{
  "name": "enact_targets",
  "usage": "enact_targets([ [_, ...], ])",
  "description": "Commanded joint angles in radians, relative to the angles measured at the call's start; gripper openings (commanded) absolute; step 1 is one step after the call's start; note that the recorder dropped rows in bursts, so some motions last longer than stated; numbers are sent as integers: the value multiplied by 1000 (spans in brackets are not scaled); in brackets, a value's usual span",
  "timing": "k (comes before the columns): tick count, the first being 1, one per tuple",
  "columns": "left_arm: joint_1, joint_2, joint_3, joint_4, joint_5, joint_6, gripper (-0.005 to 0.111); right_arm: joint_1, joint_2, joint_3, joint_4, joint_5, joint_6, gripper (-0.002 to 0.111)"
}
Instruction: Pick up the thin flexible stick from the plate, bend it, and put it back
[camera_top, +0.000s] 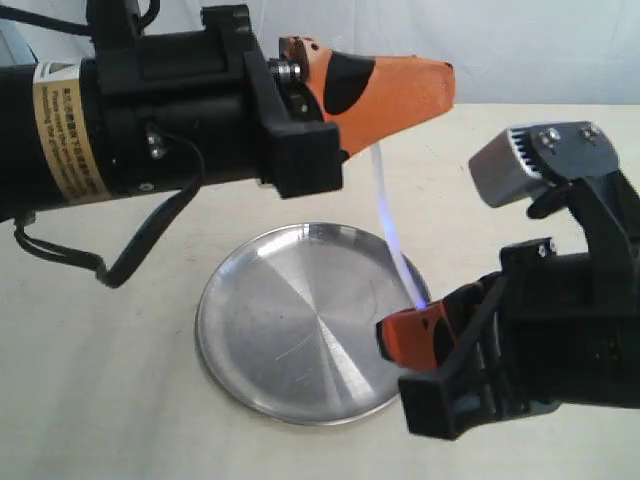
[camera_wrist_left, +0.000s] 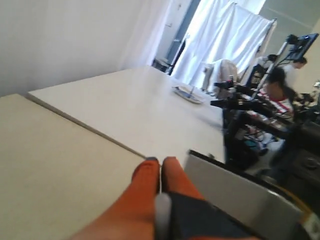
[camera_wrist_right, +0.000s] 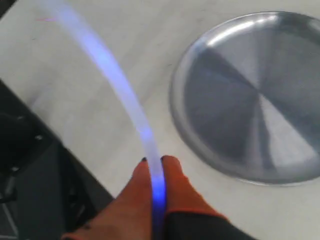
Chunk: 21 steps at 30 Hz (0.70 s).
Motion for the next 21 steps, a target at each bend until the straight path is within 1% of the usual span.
enact_targets([
  [1,-11,-3,-9,118,219,7,0,24,-28,-8,225,-118,-212,-1],
  [3,-11,-2,3,244,249,-63,0,24,-78,-9,201,-156,-212,-1],
  [5,-11,0,17,370,243,-186,0,24,-127,-9,139,-186,-171,-1],
  [6,-11,0,25,425,220,-270,0,20,-150,-9,87,-191,-125,-1],
  [8,-11,0,32,487,145,-394,0,4,-184,-9,-53,-172,-14,-1],
  [9,-11,0,32,502,88,-424,0,-10,-194,-9,-136,-145,64,-1],
  [10,-11,0,32,481,25,-422,0,-21,-194,-9,-196,-116,142,-1],
  [12,-11,0,30,407,-76,-415,0,-36,-194,-9,-316,-30,254,-1],
  [13,-11,0,26,367,-105,-409,0,-36,-189,-9,-342,8,269,-1],
  [16,-11,0,-15,300,-113,-364,0,-32,-147,-5,-301,57,258,-1],
  [18,-11,0,-48,265,-88,-319,0,-15,-117,-5,-191,50,172,-1],
  [21,-11,0,-92,243,-12,-255,0,16,-87,-5,33,-10,-29,-1],
])
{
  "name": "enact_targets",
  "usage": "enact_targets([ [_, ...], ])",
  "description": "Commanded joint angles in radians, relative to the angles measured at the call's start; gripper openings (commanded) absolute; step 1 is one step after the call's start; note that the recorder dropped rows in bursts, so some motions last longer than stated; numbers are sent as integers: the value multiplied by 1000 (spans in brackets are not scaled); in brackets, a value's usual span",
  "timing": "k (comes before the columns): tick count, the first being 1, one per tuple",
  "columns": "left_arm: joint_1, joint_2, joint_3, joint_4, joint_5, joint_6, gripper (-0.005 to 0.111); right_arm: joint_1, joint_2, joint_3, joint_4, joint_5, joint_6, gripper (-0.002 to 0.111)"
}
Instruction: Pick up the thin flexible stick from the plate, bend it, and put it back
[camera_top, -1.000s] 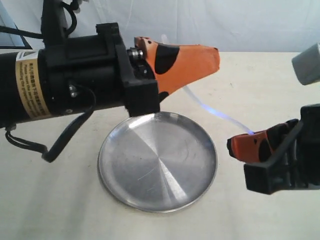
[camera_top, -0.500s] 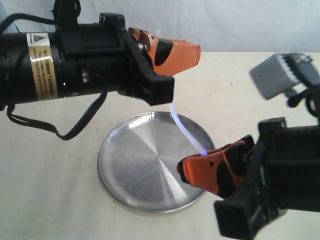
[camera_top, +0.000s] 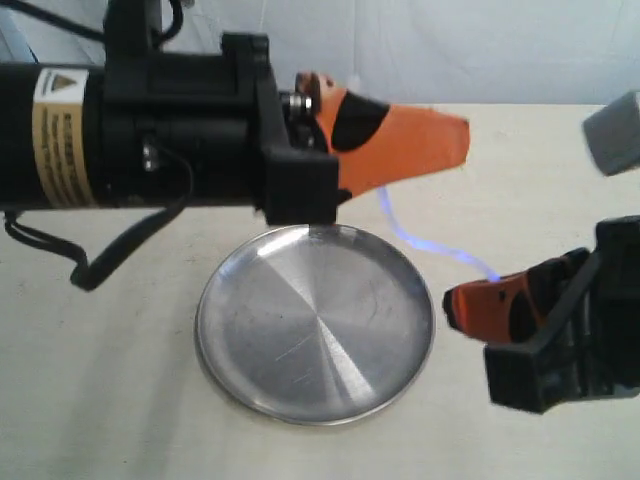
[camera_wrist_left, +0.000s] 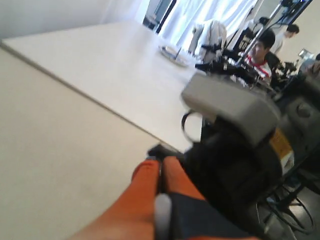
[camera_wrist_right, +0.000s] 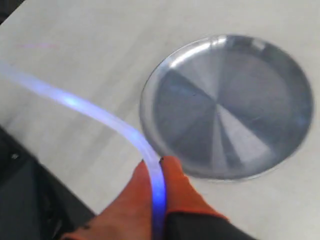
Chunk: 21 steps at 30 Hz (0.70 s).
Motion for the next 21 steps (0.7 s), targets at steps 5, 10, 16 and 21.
enact_targets([
  [5,-11,10,-57,115,188,92,0,67,17,-7,452,-257,-413,-1],
  [10,-11,38,-57,438,159,-179,0,56,-71,-7,329,-291,-371,-1],
  [16,-11,38,-33,438,8,-214,0,42,-100,-7,126,-206,-167,-1],
  [21,-11,31,-33,384,4,-181,0,42,-88,-3,46,-99,-108,-1],
])
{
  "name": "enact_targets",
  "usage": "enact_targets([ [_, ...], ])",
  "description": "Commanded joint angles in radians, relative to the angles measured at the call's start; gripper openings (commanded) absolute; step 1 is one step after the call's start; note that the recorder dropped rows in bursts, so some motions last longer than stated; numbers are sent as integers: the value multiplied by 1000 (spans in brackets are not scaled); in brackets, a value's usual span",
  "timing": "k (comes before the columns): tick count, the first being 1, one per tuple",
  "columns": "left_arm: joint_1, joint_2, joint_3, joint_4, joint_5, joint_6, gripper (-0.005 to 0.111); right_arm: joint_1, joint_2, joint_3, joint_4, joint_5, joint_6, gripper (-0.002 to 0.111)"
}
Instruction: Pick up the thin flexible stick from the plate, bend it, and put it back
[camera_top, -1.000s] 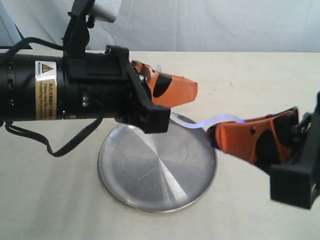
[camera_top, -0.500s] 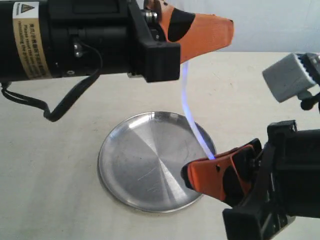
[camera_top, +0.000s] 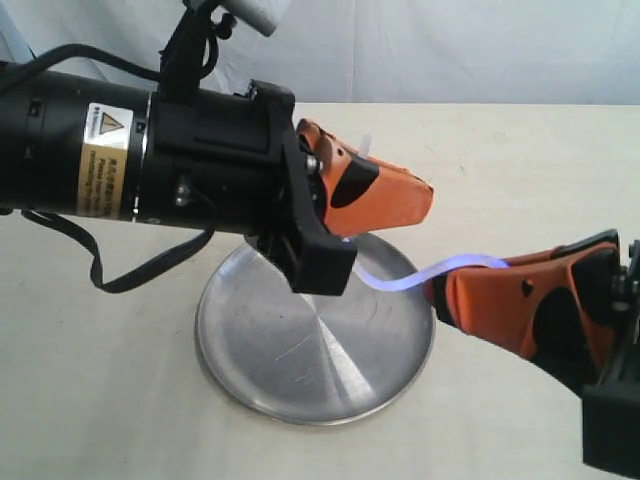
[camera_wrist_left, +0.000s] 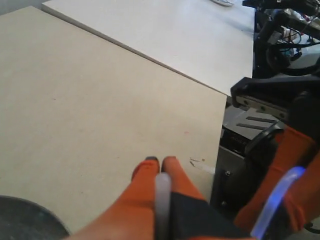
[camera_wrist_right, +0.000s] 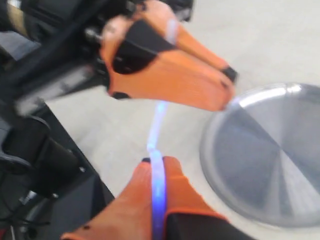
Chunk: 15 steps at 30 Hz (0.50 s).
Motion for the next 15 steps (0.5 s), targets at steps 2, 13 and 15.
enact_targets([
  [2,-11,-10,1,-21,-18,38,0,-10,10,-3,-78,54,40,-1],
  [13,-11,-87,-73,-9,307,121,36,-10,126,-3,-109,83,40,-1],
  [15,-11,-94,-73,-11,321,121,48,-10,165,-3,-125,78,40,-1],
])
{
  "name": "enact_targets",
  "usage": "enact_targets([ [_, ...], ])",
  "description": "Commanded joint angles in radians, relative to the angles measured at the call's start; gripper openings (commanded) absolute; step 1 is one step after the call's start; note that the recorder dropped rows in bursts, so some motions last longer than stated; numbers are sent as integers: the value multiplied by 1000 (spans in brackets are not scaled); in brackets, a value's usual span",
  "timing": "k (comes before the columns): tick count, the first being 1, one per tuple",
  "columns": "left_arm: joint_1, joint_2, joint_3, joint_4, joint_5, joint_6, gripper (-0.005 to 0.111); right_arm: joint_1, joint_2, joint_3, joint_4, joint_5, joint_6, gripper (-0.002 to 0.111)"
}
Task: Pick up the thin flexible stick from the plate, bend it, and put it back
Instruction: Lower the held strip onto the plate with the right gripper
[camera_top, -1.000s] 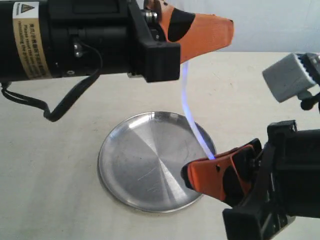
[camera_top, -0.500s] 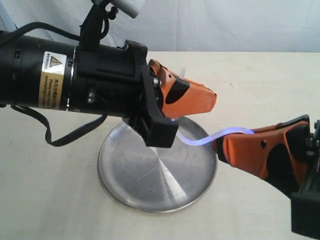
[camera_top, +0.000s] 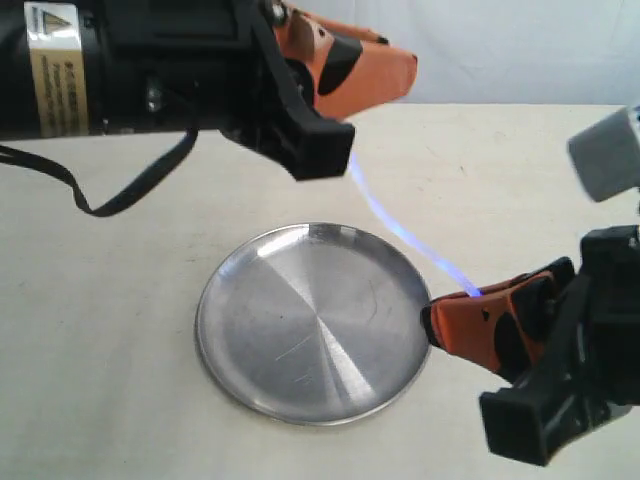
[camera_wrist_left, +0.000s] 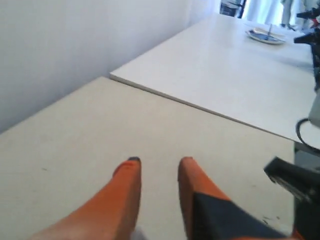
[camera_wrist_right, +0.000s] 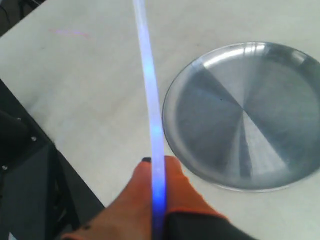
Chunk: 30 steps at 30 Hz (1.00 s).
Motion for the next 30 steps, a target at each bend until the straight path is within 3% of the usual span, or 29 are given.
enact_targets([
  [1,-2,-25,-11,-4,48,8,53,-5,79,-3,-41,-13,0,-1],
  [4,-2,-31,-11,-1,81,-3,60,-5,116,-3,-71,-13,23,-1],
  [14,-2,-167,-11,39,374,50,60,-5,222,-3,-225,5,98,-1],
  [20,-2,-272,-2,39,407,50,55,-5,380,-3,-368,-3,170,-1],
  [26,-2,-355,99,39,513,50,53,-22,607,-3,-467,-147,233,-1],
  [30,-2,-400,169,23,571,56,53,-75,744,-4,-666,-219,454,-1],
])
